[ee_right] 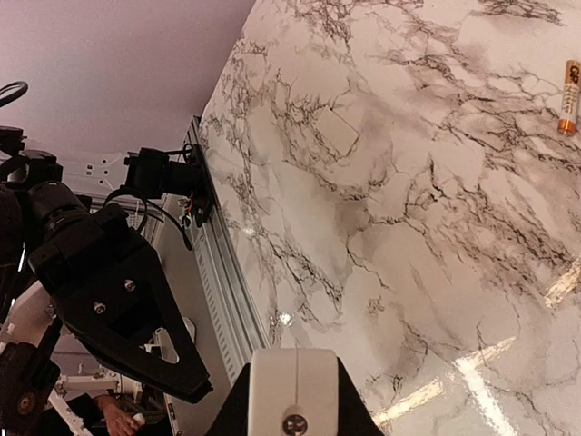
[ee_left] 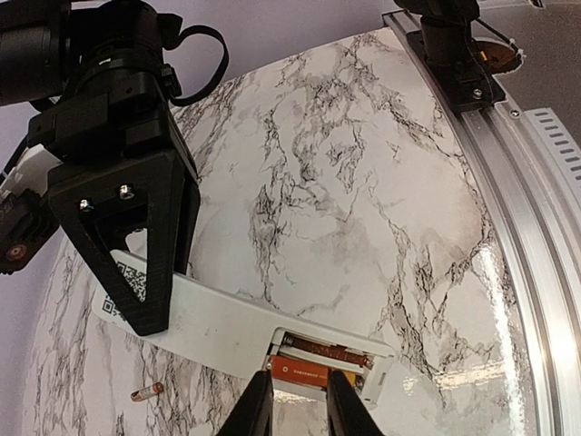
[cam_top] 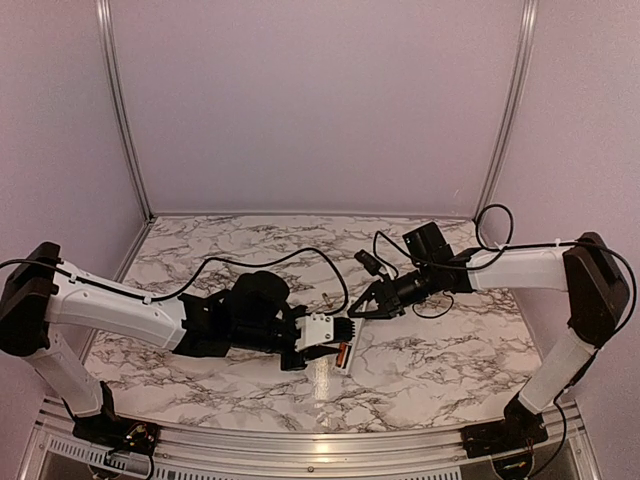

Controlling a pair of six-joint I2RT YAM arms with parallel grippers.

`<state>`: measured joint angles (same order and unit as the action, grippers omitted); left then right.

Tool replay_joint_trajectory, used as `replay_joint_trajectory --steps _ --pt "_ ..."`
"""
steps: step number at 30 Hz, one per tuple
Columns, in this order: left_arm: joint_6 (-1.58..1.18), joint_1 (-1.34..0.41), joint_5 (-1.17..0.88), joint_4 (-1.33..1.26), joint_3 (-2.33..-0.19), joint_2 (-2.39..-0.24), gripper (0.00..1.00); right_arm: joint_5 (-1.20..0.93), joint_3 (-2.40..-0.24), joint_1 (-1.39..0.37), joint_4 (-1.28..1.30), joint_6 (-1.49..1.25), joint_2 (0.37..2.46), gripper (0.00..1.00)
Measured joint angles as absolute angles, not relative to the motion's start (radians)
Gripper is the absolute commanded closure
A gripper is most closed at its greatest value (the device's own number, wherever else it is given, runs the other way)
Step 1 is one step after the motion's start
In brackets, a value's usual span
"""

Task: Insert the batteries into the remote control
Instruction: Load the battery into the battery compartment.

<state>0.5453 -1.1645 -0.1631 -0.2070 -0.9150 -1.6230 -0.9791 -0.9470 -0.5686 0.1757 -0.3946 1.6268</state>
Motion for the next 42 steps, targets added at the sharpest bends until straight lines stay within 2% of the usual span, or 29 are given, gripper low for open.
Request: replay_joint_trajectory --steps 28,42 --pt "0.596 -1.165 -0.122 -0.117 -0.992 -1.703 0.78 -0.987 -0.947 -0.595 0.196 -0.385 1.627 1.0" --pt "0.616 -1.165 -0.127 -0.084 -1.035 -1.722 0.83 -0.986 -0.948 -0.597 0.196 -0.37 1.627 1.0"
